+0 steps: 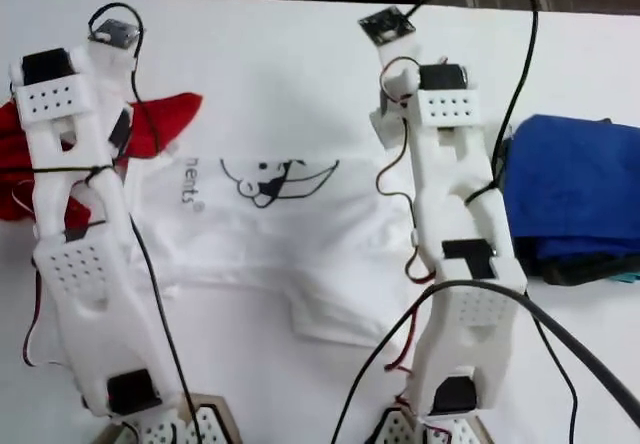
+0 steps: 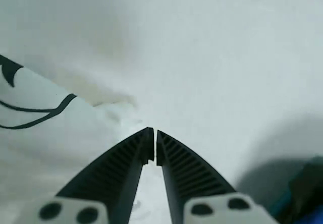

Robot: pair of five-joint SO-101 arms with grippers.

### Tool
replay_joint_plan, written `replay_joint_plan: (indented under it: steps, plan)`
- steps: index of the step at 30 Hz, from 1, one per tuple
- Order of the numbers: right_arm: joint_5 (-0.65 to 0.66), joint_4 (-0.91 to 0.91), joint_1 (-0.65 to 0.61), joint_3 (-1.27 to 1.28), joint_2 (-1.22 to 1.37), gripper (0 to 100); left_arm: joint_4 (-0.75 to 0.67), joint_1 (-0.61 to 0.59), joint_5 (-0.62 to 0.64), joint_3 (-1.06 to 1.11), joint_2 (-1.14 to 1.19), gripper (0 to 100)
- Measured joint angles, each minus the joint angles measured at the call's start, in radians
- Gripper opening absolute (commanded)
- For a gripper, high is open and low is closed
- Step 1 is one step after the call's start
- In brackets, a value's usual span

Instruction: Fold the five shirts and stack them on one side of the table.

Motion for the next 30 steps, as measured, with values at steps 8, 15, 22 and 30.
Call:
replay_joint_plan:
  steps: [8,15,22,30]
  plan:
    - [0.213,0.249,-0.110,0.000,-0.040,8.5,0.000,0.002,0.000,0.060,0.000,3]
    - [0.324,0.279,-0.186,0.138,-0.153,9.0,0.000,-0.029,0.000,0.150,-0.049,3]
    - [0.402,0.216,-0.245,0.466,-0.353,12.7,-0.063,-0.029,-0.009,0.454,-0.270,3]
    - [0.439,0.104,-0.353,0.842,-0.539,14.9,-0.351,-0.029,0.006,0.852,-0.361,3]
